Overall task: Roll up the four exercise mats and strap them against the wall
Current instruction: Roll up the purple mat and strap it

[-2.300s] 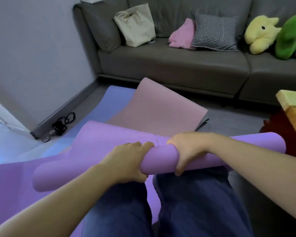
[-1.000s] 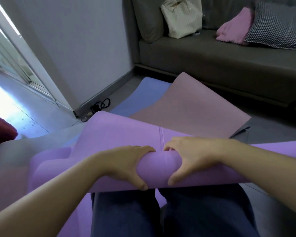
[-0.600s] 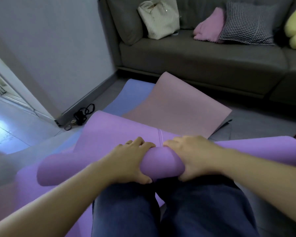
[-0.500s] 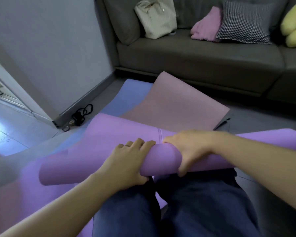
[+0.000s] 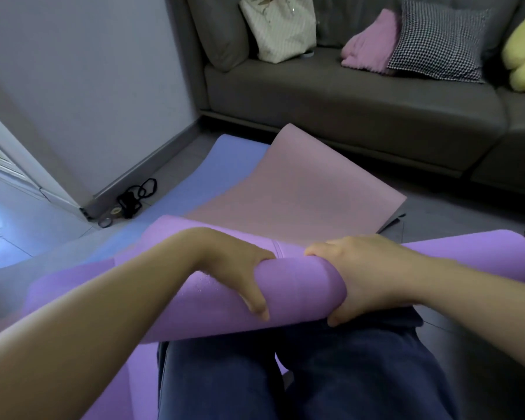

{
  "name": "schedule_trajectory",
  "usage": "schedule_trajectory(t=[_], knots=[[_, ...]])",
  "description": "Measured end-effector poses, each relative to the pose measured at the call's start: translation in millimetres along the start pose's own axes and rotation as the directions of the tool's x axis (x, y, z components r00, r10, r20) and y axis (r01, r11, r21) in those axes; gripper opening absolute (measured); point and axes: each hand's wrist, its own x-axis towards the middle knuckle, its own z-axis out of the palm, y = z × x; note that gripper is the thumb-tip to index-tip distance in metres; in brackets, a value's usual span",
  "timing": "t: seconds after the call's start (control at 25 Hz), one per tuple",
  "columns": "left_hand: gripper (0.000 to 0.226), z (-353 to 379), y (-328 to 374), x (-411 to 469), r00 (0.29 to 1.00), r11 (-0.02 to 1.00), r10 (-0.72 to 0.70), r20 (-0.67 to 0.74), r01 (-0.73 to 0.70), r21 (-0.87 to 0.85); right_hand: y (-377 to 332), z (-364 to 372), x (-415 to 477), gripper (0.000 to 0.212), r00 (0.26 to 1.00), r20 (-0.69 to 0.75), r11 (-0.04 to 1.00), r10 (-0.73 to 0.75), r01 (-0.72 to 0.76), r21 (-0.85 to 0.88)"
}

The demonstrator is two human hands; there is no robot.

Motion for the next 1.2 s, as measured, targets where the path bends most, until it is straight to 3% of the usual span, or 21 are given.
schedule_trajectory(t=[0.08, 0.16, 0.24, 0.32, 0.4, 0.48, 0.52, 0.6, 0.68, 0.72, 0.8, 0.88, 1.04, 1.2], knots=[[0.054, 10, -5, 0, 0.987, 0.985, 0.022, 0.160, 0.006, -0.174, -7, -4, -5, 0.071, 0.996, 0.088, 0.999, -0.017, 0.015, 0.029], [0.052, 15, -11, 0, 0.975, 0.953, 0.042, 0.219, 0.027, -0.303, -17, 9, -3, 0.085, 0.998, 0.015, 0.993, -0.061, 0.062, -0.096], [0.061, 14, -14, -6, 0.981, 0.966, 0.026, 0.195, 0.026, -0.259, -28, 22, 1, 0.094, 0.990, -0.088, 0.975, -0.109, 0.089, -0.203], [0.077, 18, -17, -16, 0.999, 0.999, -0.032, 0.028, 0.032, -0.030, -30, 18, 9, 0.088, 0.991, -0.075, 0.979, -0.112, 0.097, -0.181], [0.088, 40, -15, -26, 0.955, 0.980, -0.007, -0.296, 0.066, 0.190, -26, 5, 24, 0.074, 0.992, 0.087, 0.996, -0.088, 0.090, -0.016], [0.106, 78, -13, -27, 0.762, 0.876, 0.133, -0.633, 0.208, 0.435, -18, -6, 47, 0.063, 0.949, 0.301, 0.983, -0.097, 0.044, 0.178], [0.112, 92, -14, -22, 0.676, 0.845, 0.173, -0.716, 0.272, 0.461, -16, -14, 56, 0.060, 0.919, 0.383, 0.973, -0.091, -0.001, 0.232], [0.105, 97, -18, -13, 0.589, 0.864, 0.191, -0.785, 0.279, 0.419, -15, -22, 65, 0.060, 0.891, 0.447, 0.960, -0.082, -0.050, 0.277], [0.097, 85, -19, -15, 0.628, 0.895, 0.111, -0.771, 0.274, 0.352, -15, -15, 57, 0.076, 0.958, 0.280, 0.983, -0.069, 0.018, 0.182], [0.095, 80, -17, -18, 0.666, 0.899, 0.077, -0.742, 0.275, 0.341, -14, -4, 48, 0.089, 0.990, 0.132, 0.998, -0.049, 0.045, 0.035], [0.094, 74, -19, -18, 0.700, 0.914, 0.047, -0.713, 0.257, 0.314, -16, 29, 29, 0.104, 0.979, -0.173, 0.960, -0.110, 0.060, -0.275], [0.093, 71, -15, -19, 0.718, 0.917, 0.033, -0.695, 0.256, 0.307, -15, 40, 27, 0.095, 0.956, -0.248, 0.919, -0.158, 0.050, -0.391], [0.093, 76, -15, -26, 0.667, 0.932, 0.054, -0.743, 0.233, 0.277, -21, -17, 31, 0.070, 0.990, 0.018, 0.931, -0.140, 0.138, -0.338], [0.096, 98, -32, -50, 0.599, 0.937, 0.118, -0.792, 0.198, 0.290, -36, -31, 34, 0.063, 0.935, 0.333, 0.978, -0.121, 0.170, -0.121]])
